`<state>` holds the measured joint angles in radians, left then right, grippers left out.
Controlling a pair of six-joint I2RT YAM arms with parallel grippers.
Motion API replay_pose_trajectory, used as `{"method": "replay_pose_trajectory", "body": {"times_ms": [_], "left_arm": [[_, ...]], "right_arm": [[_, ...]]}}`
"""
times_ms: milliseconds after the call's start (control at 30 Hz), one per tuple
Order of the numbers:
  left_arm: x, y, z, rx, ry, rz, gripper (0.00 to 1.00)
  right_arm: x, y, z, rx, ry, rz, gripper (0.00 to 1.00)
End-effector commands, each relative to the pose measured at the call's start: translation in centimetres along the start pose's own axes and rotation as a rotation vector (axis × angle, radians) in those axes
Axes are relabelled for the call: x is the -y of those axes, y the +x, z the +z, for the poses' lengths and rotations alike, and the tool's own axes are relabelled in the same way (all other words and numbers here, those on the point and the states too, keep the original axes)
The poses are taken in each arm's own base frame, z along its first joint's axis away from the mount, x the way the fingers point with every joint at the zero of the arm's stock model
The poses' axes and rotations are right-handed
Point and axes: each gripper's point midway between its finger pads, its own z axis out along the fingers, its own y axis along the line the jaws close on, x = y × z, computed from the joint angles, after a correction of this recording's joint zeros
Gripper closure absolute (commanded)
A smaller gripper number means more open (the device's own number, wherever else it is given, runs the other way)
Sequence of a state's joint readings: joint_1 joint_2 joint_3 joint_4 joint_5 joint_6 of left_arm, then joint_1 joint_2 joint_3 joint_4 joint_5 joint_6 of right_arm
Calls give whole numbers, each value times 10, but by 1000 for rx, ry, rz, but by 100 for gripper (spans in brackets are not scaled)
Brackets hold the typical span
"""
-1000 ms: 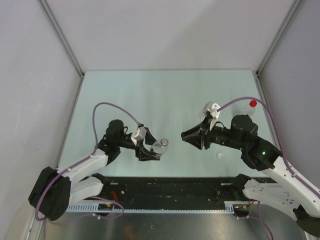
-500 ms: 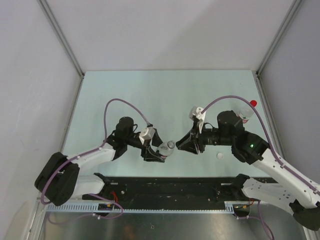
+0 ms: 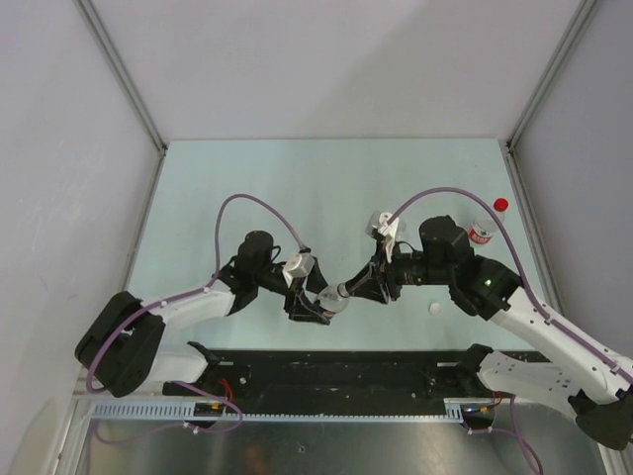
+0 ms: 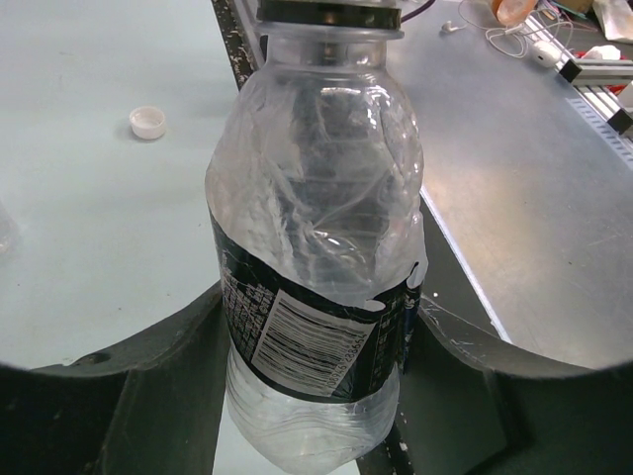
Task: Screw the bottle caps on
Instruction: Screw the bottle cap onto the plastic bottle.
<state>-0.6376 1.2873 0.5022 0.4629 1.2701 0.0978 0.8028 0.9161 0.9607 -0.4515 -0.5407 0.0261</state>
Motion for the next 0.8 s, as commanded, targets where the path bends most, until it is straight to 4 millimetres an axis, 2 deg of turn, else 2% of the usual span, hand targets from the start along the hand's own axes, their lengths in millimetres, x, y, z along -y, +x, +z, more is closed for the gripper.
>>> {"method": "replay_pose_trajectory", "body": {"times_ms": [0,400,600,767], "left_arm": [[-4,-20,4,19,27,84,53],[-3,-21,5,19,25,87,54],[-2,-24,5,20,23,100,54],[-4,-24,5,18,16,124,54]], "right_arm": [[-5,-23,-4,51,-17,-47,69],[-2,-26,0,52,-13,-50,65],[4,-18,3,16,8,-31,65],[0,-9,3,-41,-22,-32,65]]}}
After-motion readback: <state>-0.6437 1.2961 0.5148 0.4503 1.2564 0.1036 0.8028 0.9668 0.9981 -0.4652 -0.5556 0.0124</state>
